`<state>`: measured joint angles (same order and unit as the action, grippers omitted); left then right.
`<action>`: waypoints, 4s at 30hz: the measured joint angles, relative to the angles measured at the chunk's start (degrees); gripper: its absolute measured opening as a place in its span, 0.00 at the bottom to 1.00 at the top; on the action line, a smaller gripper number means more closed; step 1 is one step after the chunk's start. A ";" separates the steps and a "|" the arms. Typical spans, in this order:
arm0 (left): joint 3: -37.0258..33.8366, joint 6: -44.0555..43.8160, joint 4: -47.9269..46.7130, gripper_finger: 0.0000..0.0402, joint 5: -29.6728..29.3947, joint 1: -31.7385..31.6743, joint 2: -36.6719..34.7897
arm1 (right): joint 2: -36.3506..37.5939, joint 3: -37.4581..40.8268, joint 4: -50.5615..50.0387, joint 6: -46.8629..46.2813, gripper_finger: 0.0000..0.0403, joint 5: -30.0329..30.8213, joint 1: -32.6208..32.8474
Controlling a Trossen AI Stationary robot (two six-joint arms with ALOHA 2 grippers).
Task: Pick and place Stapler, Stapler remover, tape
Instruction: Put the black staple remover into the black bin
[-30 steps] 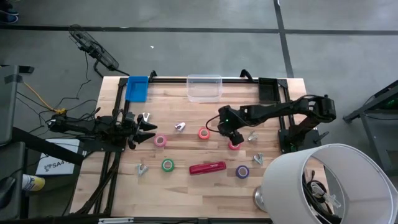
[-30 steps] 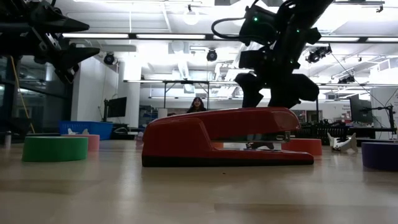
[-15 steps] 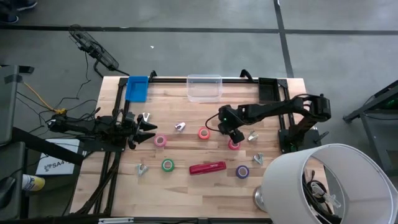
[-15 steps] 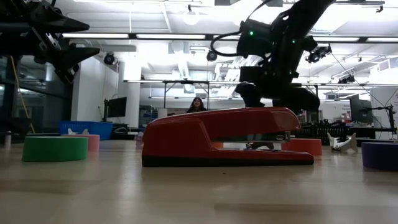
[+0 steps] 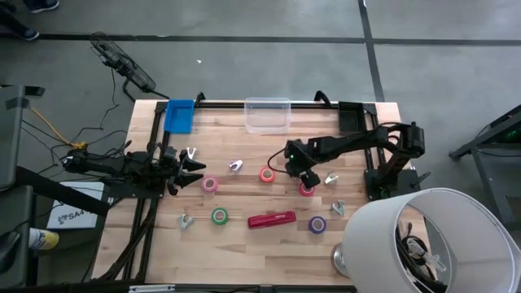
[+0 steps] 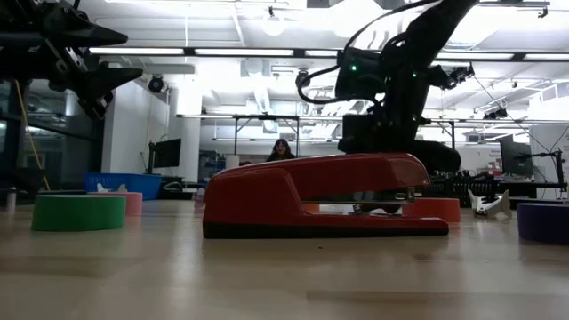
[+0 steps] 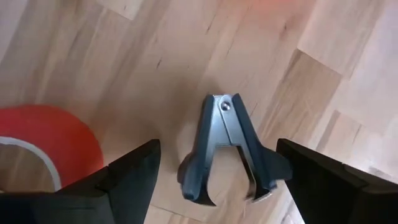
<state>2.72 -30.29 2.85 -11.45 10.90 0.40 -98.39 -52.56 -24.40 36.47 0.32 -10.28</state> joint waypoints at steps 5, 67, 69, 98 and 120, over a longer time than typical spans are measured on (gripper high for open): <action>0.02 0.00 0.00 0.57 0.00 0.00 0.00 | -0.02 -0.02 -0.30 -1.54 0.77 0.45 0.00; 0.00 0.00 0.00 0.57 -0.02 0.00 0.00 | 10.33 1.36 -8.55 -85.99 0.21 18.76 -11.98; 0.02 -0.01 0.00 0.57 -0.02 0.00 0.00 | 11.91 3.31 -7.28 -88.52 0.21 18.97 -11.96; 0.01 0.00 0.00 0.57 0.00 0.00 0.00 | 26.86 11.17 -23.37 -117.92 0.21 34.21 -21.13; 0.00 -0.01 0.00 0.57 0.05 0.00 -0.02 | 21.29 11.17 -18.81 -111.99 0.26 34.34 -33.75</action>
<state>2.72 -30.30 2.85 -11.40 10.90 0.38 -77.10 -41.39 -43.21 -75.51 34.67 -44.03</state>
